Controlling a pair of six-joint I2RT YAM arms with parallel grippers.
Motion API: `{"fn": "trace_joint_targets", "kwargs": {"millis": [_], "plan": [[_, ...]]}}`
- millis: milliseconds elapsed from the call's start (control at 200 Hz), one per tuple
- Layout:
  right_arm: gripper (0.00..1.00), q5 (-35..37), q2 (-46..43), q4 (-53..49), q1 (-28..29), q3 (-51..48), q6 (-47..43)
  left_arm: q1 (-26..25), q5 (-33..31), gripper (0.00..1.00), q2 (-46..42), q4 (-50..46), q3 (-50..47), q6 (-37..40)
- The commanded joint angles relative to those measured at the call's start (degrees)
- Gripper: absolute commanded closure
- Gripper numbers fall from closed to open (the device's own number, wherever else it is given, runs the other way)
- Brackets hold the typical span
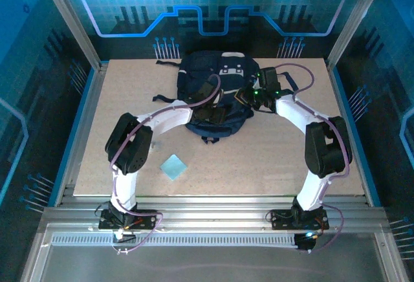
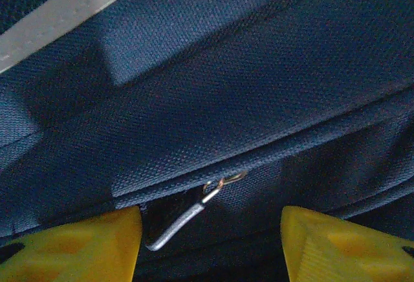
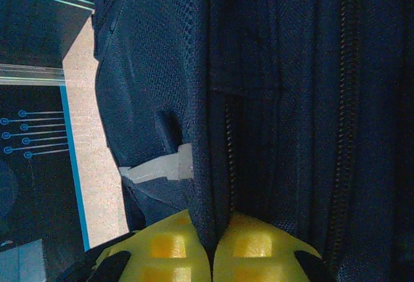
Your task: Pack the student bag
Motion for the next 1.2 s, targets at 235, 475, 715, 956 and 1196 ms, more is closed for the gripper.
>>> {"fn": "trace_joint_targets", "kwargs": {"millis": [235,475,715,956,1196], "plan": [[1.0,-1.6,-4.9,1.6,-0.7,2.2,-2.2,0.9,0.9,0.92,3.1,3.3,2.8,5.6],[1.0,0.9,-5.1,0.0,-3.3,0.6,-3.8,1.6,1.9,1.0,-3.9,1.0,-2.0,4.0],[1.0,0.4,-4.6,-2.0,-6.6,1.0,-6.9,7.6,1.2,1.0,-7.0,-4.4,-6.2,3.3],[1.0,1.2,-2.4,-6.7,-9.3,4.7,-12.3,10.9,1.0,1.0,-7.7,-8.4,-6.0,5.8],[1.0,5.4,4.5,-12.3,-11.4,14.3,-16.5,3.8,4.9,1.0,-11.6,-12.4,-5.0,10.2]]}}
